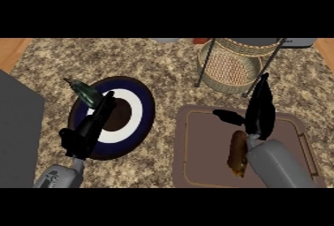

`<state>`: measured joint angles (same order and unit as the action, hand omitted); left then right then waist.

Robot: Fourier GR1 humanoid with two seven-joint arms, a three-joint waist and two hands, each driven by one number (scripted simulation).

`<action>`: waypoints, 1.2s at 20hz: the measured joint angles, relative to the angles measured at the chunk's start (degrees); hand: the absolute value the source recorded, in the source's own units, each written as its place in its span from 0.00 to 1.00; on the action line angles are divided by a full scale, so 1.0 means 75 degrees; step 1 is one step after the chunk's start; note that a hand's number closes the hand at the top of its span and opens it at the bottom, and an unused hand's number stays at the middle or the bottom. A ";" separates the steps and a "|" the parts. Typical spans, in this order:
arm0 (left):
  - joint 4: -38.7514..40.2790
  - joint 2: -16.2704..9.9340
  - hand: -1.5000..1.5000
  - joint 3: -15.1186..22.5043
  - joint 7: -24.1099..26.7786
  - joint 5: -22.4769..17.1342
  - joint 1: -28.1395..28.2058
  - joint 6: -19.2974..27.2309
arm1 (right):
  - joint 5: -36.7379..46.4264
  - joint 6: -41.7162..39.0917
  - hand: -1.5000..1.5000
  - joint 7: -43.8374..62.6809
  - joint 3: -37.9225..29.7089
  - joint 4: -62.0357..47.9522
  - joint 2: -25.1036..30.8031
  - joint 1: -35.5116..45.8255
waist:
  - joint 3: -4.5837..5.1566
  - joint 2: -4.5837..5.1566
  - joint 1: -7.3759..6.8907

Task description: Pick the sweet potato from the tray and place it in the tiered basket

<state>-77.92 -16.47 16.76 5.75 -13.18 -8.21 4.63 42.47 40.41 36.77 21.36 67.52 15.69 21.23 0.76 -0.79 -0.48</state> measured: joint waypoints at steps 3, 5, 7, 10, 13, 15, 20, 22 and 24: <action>0.0023 -0.0009 0.50 0.0021 -0.0020 0.0026 -0.0014 -0.0031 | 0.0568 -0.1023 0.00 0.1016 0.0302 -0.0204 0.0174 0.0127 | 0.0072 -0.0070 -0.0003; 0.0032 0.0001 0.50 0.0025 -0.0040 0.0026 -0.0020 -0.0030 | 0.0809 -0.1795 0.00 0.1668 0.0469 -0.0293 0.0262 0.0226 | 0.0119 -0.0109 -0.0028; 0.0018 0.0010 0.50 0.0059 -0.0047 0.0040 -0.0044 -0.0053 | 0.0959 -0.2587 0.00 0.2278 0.0615 -0.0364 0.0309 0.0330 | 0.0154 -0.0139 -0.0060; 0.0045 -0.0008 0.50 0.0063 -0.0052 0.0051 -0.0077 -0.0086 | 0.1043 -0.3750 0.00 0.3127 0.0727 -0.0392 0.0295 0.0536 | 0.0168 -0.0166 -0.0074; 0.0091 0.0032 0.50 0.0066 -0.0067 0.0034 -0.0111 -0.0103 | 0.1029 -0.4647 0.00 0.3799 0.0705 -0.0341 0.0147 0.0747 | 0.0144 -0.0181 -0.0034; 0.0125 0.0067 0.50 0.0104 -0.0012 0.0067 -0.0061 -0.0097 | 0.1037 -0.5121 0.00 0.4167 0.0701 -0.0260 -0.0032 0.0901 | 0.0121 -0.0189 -0.0035; 0.0134 0.0058 0.50 0.0048 -0.0011 0.0038 -0.0083 -0.0124 | 0.1292 -0.5918 0.00 0.4737 0.0754 -0.0158 -0.0642 0.1222 | 0.0059 -0.0188 0.0019; 0.0147 0.0059 0.50 0.0012 -0.0001 0.0039 -0.0080 -0.0100 | 0.1605 -0.6169 0.00 0.4821 0.0742 -0.0175 -0.0877 0.1357 | 0.0031 -0.0178 0.0074; 0.0137 0.0004 0.50 -0.0056 0.0013 0.0007 -0.0044 -0.0122 | 0.2013 -0.6380 0.00 0.4840 0.0724 -0.0251 -0.1072 0.1460 | 0.0009 -0.0166 0.0101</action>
<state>-76.89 -16.44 16.34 5.85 -13.13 -8.54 3.71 57.56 -7.44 73.07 26.79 65.63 7.65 32.18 0.82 -2.03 0.28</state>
